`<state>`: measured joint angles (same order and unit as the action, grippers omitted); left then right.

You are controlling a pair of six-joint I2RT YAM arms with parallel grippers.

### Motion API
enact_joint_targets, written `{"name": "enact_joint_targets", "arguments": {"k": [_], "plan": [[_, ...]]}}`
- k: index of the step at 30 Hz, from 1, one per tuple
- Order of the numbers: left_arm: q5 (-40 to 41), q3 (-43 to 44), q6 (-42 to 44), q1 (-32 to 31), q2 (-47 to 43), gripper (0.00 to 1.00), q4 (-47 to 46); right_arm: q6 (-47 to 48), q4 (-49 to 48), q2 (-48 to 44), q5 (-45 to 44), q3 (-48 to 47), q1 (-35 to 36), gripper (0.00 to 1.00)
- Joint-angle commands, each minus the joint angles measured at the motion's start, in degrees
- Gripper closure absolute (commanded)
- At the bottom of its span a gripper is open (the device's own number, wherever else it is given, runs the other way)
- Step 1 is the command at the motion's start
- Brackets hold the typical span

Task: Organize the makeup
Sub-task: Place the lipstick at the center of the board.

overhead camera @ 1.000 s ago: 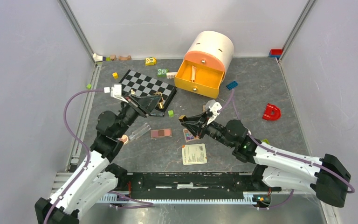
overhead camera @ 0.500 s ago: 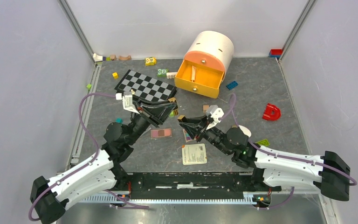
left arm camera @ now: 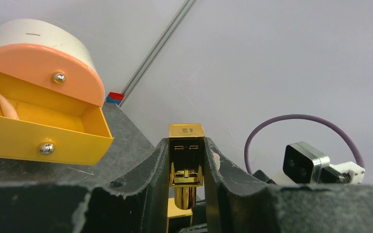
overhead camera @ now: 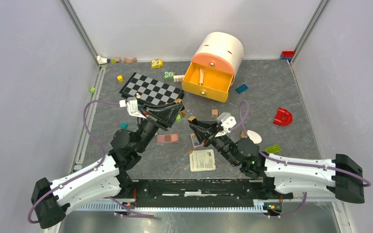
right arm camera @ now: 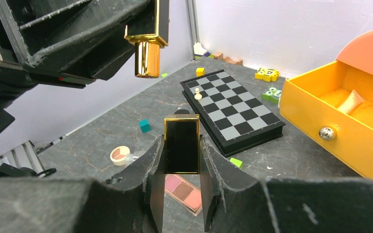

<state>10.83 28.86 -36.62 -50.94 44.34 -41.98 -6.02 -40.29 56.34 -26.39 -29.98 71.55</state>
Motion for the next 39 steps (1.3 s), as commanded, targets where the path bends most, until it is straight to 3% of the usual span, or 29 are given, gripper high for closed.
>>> {"name": "enact_joint_targets", "arguments": {"k": [1,39], "plan": [[6.7,1.63,3.75,-1.97,0.54,0.98,-0.59,4.57,-4.22,2.06,-3.72,-2.25,1.61,1.0],[5.48,3.17,7.77,-5.93,4.15,0.98,1.46,10.22,-2.07,3.35,-5.15,-6.44,3.95,1.0]]}}
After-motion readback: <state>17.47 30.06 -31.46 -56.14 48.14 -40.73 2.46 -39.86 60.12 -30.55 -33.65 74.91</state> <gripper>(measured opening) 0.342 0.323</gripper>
